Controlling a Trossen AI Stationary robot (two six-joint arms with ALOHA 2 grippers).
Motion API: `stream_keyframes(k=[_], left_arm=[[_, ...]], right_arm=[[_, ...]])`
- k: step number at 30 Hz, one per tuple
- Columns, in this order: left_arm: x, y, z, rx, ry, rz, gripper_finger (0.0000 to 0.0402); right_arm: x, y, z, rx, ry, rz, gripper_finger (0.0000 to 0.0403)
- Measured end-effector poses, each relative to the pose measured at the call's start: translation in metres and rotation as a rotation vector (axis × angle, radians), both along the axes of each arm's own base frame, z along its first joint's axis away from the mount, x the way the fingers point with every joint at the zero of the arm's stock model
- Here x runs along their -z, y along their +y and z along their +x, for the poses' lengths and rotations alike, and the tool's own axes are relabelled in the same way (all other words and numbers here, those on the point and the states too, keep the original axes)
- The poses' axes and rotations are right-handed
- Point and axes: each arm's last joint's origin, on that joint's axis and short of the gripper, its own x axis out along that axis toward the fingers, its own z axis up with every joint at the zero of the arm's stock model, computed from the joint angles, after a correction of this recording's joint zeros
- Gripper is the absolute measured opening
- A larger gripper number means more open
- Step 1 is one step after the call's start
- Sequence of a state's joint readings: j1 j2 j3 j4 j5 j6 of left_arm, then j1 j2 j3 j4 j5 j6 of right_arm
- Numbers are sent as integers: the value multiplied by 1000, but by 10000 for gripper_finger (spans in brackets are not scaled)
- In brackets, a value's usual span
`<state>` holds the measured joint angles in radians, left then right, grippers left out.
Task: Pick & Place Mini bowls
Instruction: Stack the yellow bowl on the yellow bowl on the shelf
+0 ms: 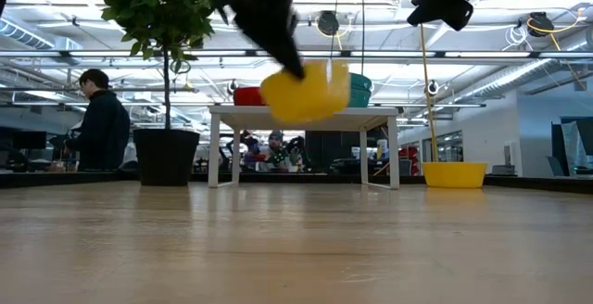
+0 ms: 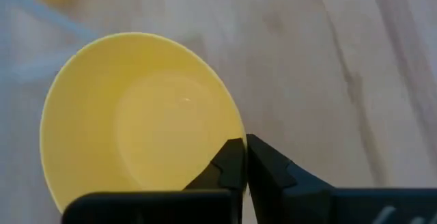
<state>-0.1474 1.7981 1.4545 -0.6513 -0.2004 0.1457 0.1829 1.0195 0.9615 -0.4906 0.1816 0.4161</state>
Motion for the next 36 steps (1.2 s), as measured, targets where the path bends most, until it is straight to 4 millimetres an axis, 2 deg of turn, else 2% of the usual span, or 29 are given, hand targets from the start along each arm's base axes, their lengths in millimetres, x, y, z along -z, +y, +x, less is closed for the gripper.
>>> stream_keyframes(k=[3, 7, 13, 18, 23, 27, 36], left_arm=[[-24, 6, 7, 12, -66, 104, 6], [-54, 24, 14, -57, -142, 226, 15], [-80, 62, 17, -140, -186, 313, 6], [-79, 105, 12, -257, -149, 308, 18], [-74, 130, 4, -333, -117, 161, 6], [-71, 137, 0, -347, -91, 99, 18], [-71, 137, -1, -344, -84, 85, 32]], right_arm=[[0, 0, 0, 9, -1, 14, 141], [-1, -1, -3, 11, -1, 12, 141], [3, -11, -6, 86, 59, 37, 141], [10, -20, -11, 154, 149, 50, 141], [16, -26, -17, 184, 241, 37, 141], [18, -29, -19, 196, 271, 26, 141], [18, -41, -19, 204, 281, -21, 141]])
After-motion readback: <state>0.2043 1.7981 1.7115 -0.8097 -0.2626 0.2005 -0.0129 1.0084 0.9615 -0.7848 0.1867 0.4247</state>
